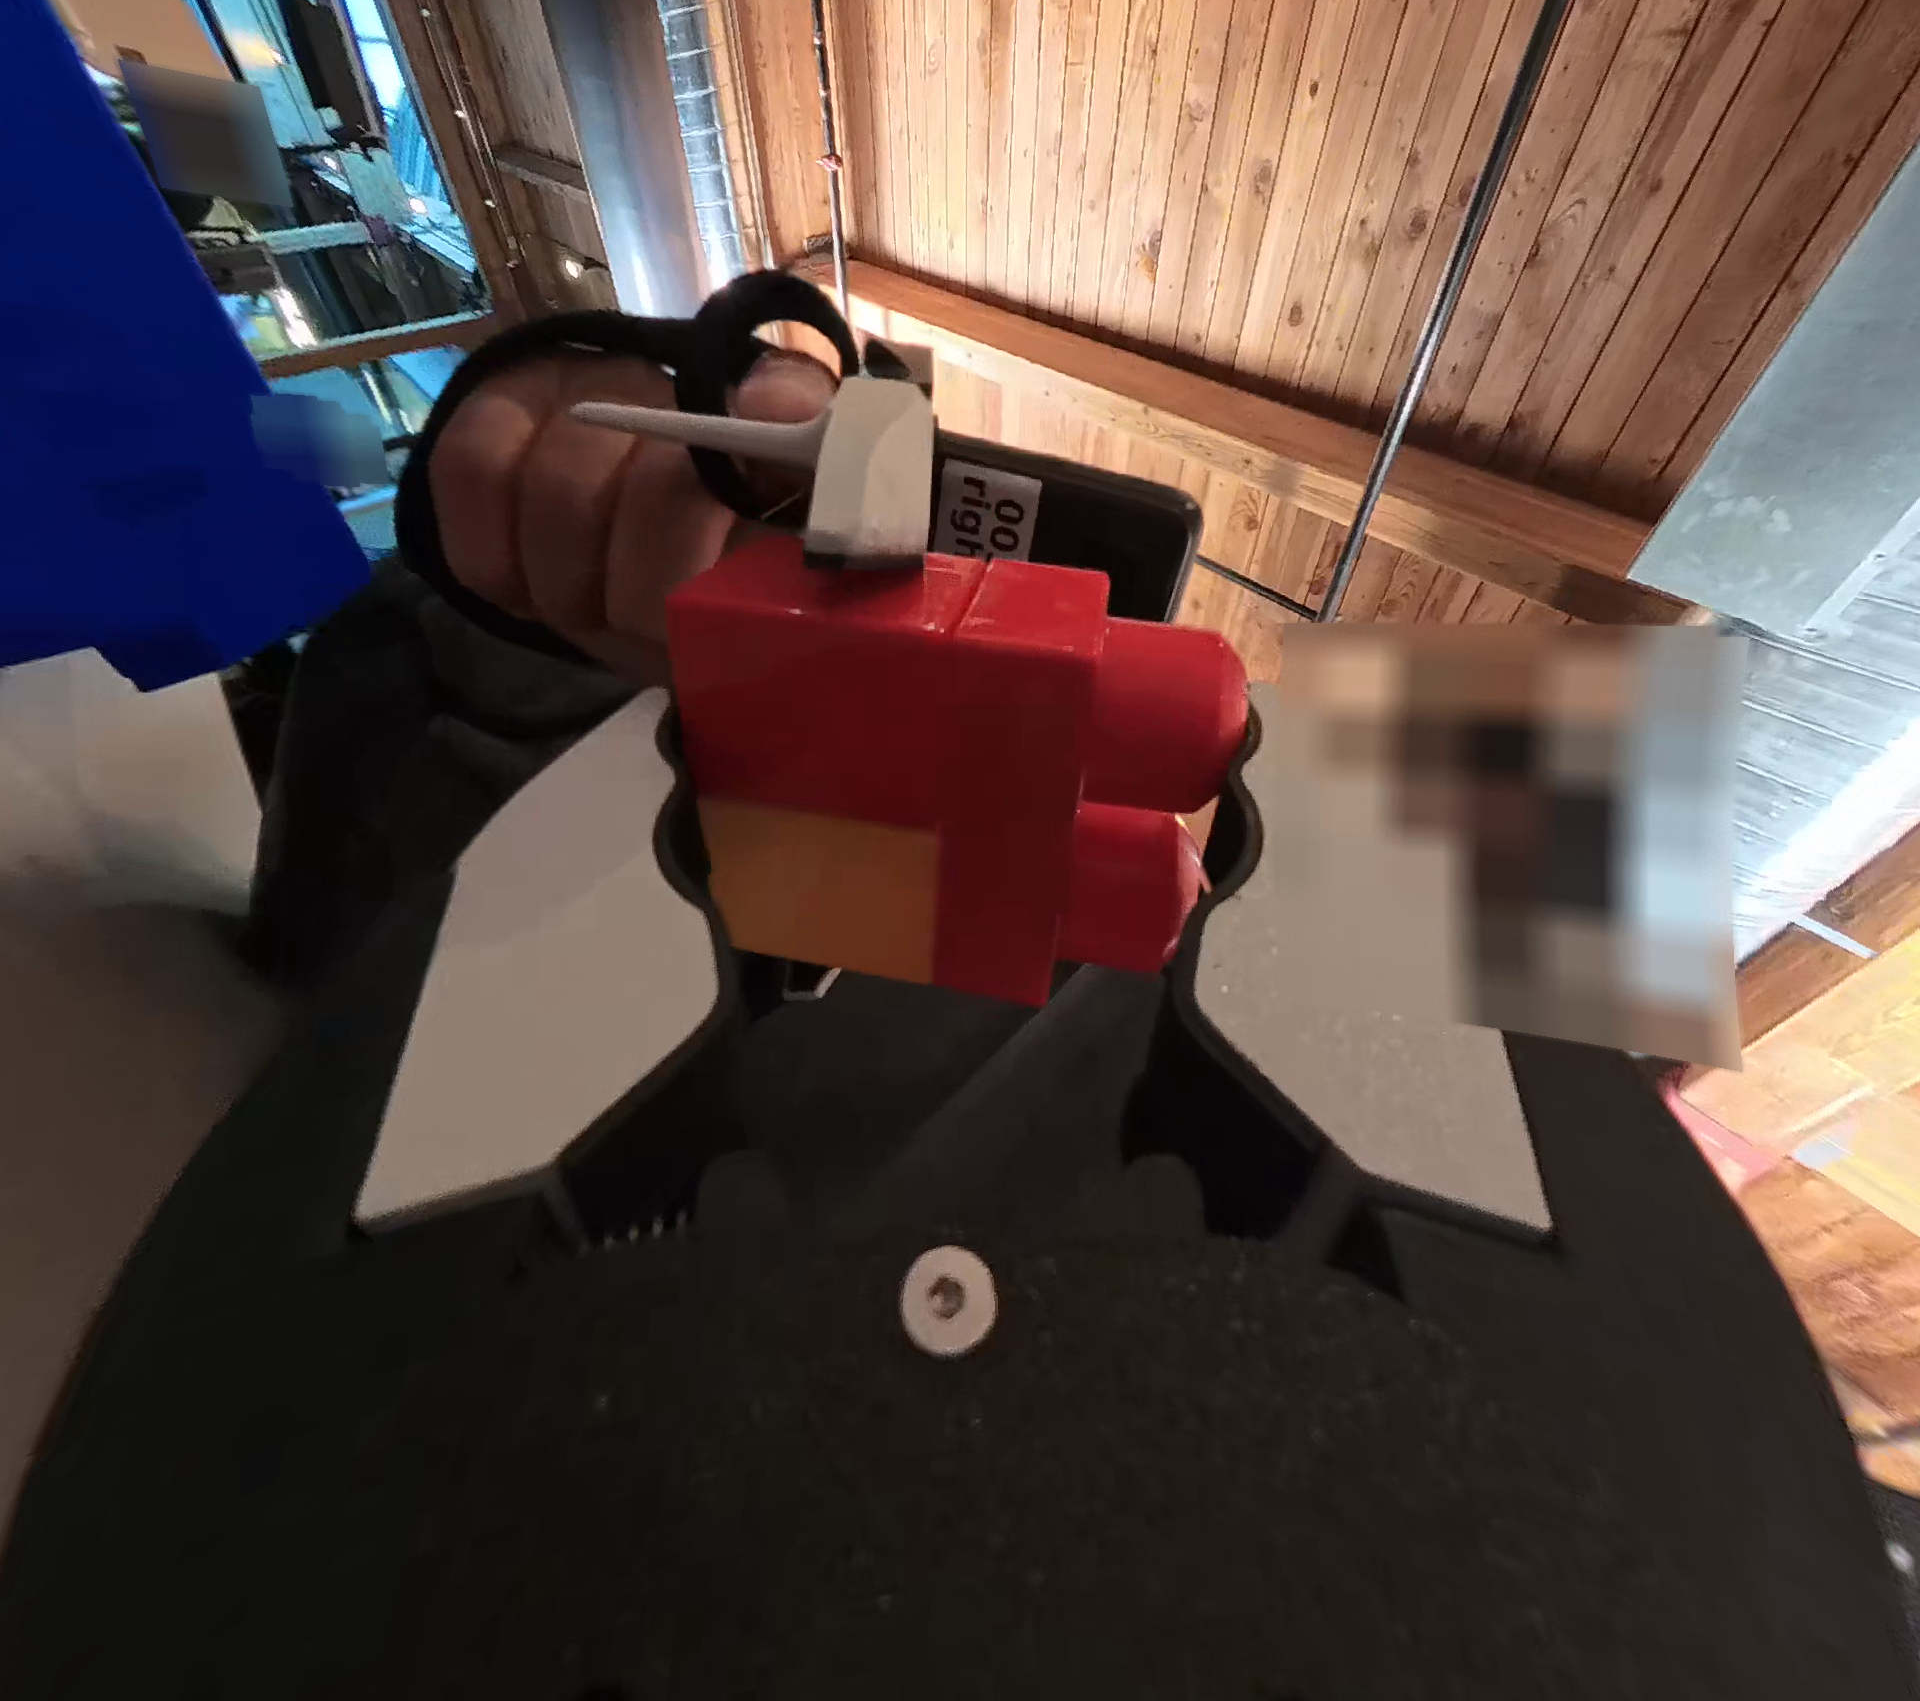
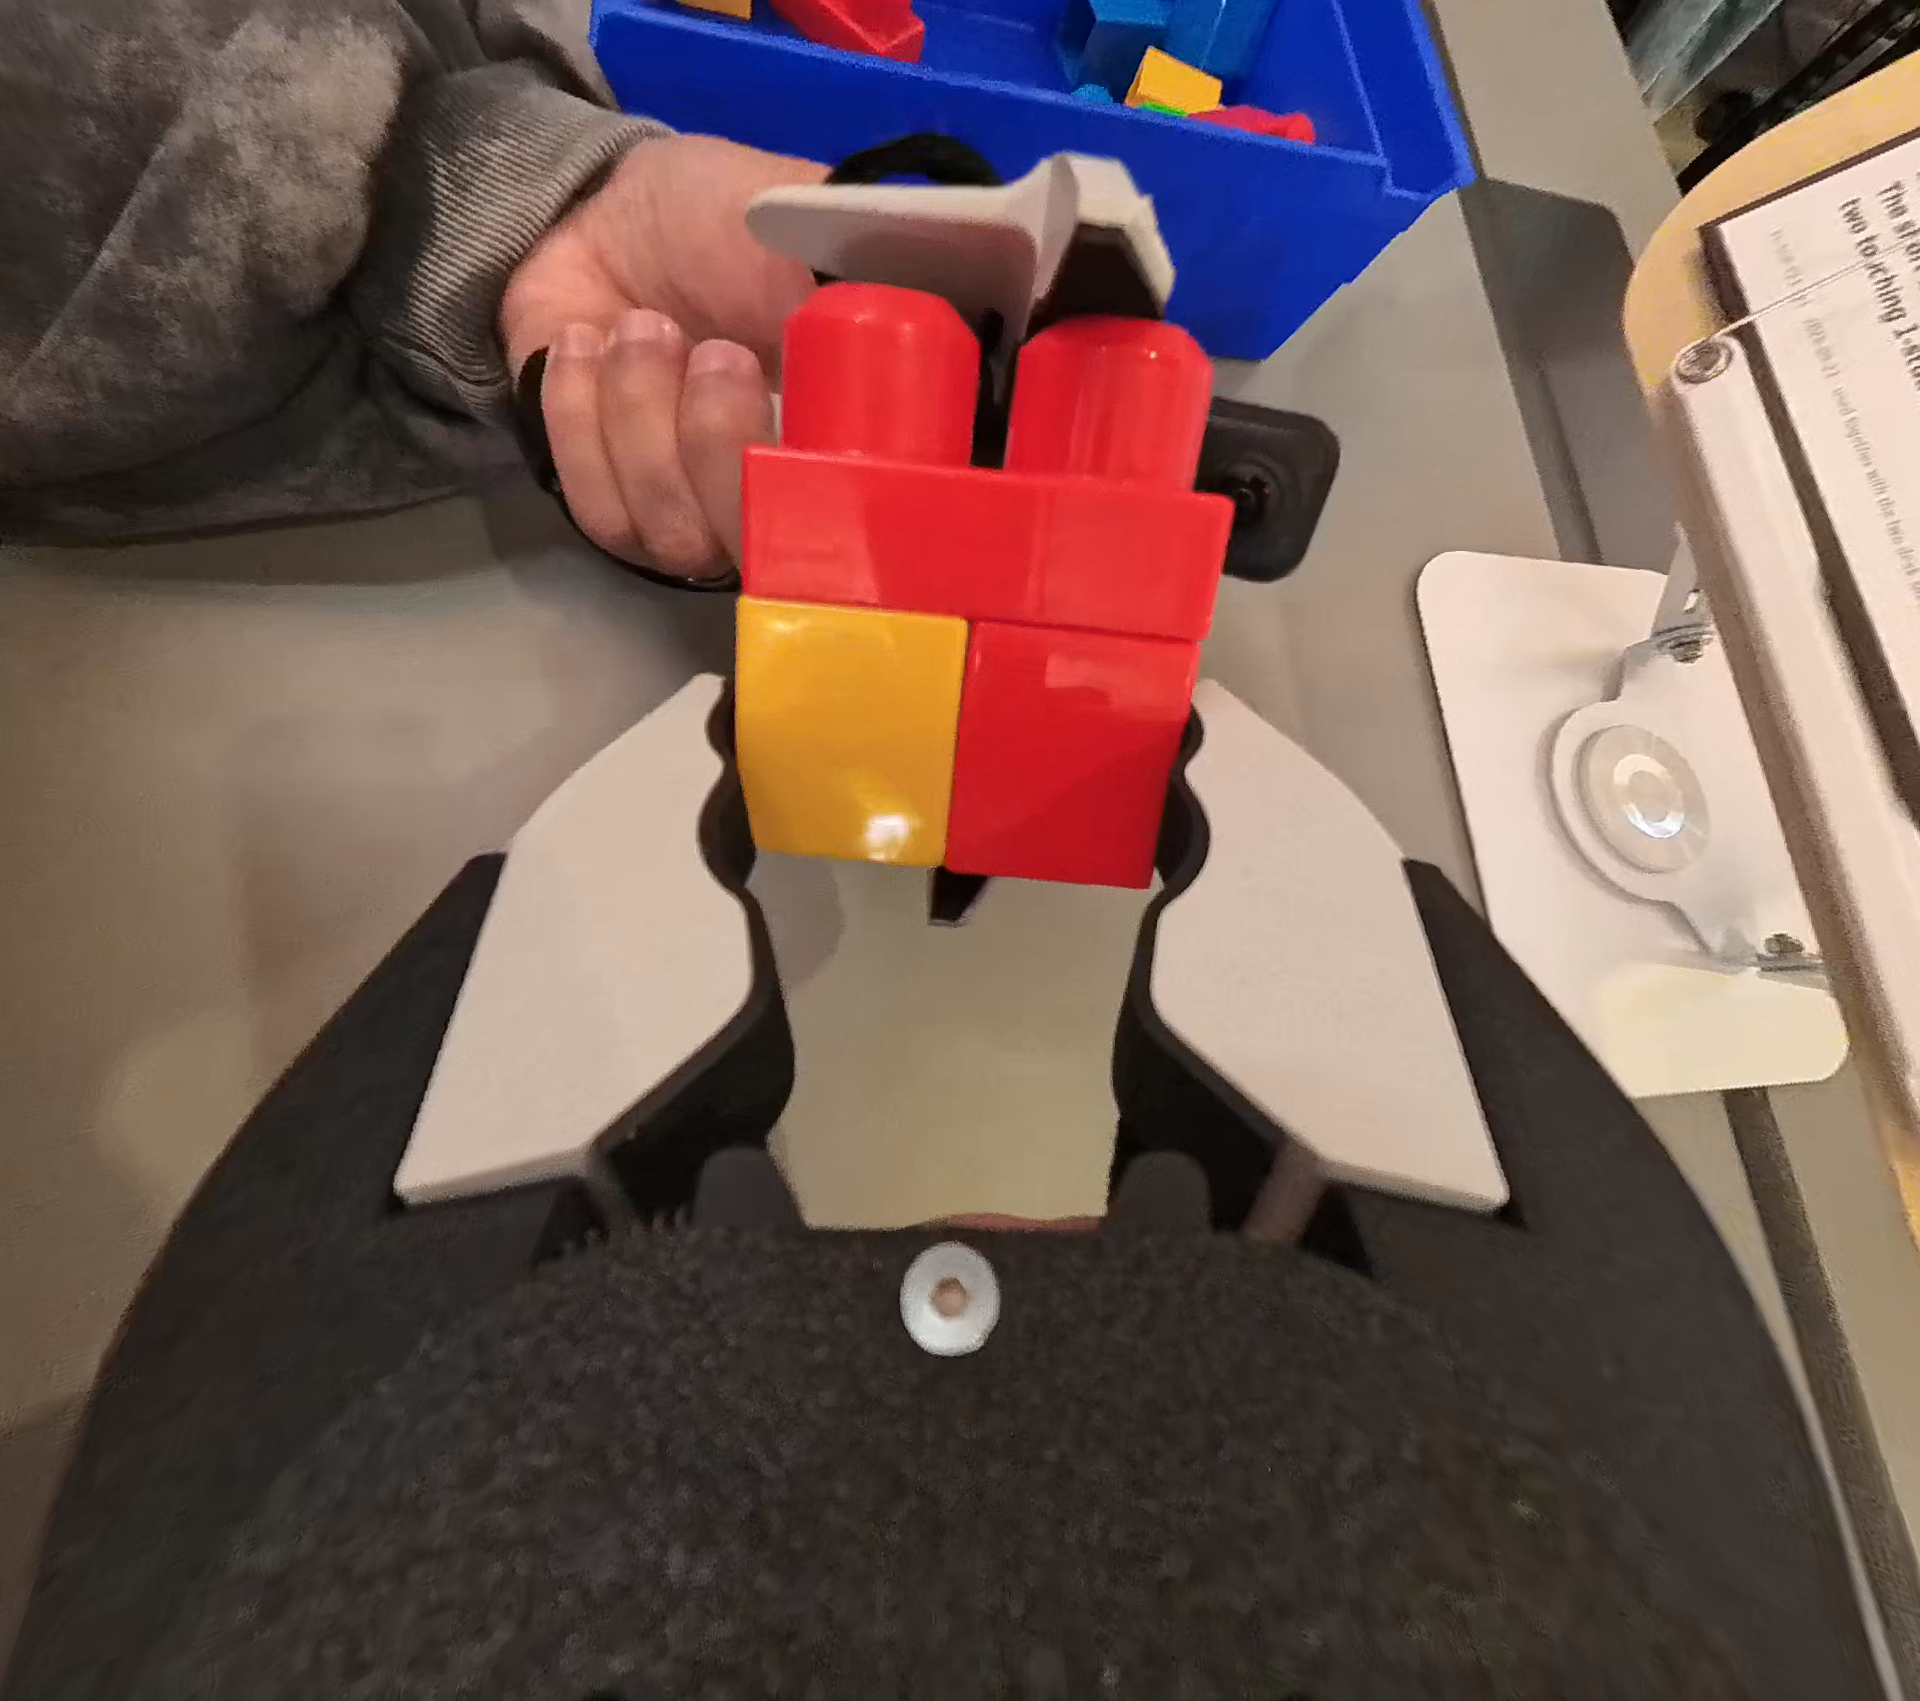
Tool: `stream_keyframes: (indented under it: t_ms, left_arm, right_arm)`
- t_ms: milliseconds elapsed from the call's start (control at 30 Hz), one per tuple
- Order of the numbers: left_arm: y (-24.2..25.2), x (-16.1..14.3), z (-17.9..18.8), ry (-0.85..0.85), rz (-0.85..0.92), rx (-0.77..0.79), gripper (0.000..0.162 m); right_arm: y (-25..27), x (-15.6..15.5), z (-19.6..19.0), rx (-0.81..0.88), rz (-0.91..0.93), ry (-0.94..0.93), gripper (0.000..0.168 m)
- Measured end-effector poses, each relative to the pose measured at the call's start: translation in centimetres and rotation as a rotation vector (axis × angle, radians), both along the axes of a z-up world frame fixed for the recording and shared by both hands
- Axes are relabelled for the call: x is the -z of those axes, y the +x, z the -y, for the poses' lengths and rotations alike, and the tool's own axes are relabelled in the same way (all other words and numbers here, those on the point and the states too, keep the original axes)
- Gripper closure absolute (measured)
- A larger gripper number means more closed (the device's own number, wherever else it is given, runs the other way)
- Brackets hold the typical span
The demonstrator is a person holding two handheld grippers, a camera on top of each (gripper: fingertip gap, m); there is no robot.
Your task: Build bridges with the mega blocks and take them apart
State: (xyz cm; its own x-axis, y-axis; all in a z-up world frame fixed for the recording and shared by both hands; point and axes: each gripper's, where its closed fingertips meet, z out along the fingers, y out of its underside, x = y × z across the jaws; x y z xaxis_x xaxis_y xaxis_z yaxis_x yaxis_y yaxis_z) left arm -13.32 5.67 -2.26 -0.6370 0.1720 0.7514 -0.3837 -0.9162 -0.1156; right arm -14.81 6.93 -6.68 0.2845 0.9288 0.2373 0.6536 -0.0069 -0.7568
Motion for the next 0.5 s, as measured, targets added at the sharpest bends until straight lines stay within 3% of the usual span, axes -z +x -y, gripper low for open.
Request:
stream_keyframes:
  t_ms: [367, 467, 500]
  left_arm:
    - [-0.04, -0.14, 0.19, 0.034, 0.012, -0.02, 0.067]
    - [-0.05, -0.34, 0.36, 0.064, 0.008, -0.038, 0.054]
    - [0.03, -0.29, 0.56, 0.07, 0.003, -0.031, 0.058]
  right_arm:
    - [-0.12, -0.1, 0.35, -0.01, -0.024, 0.007, 0.092]
    - [-0.31, 0.14, 0.67, -0.025, -0.015, 0.001, 0.092]
    - [-0.44, 0.18, 0.73, -0.028, -0.015, 0.001, 0.092]
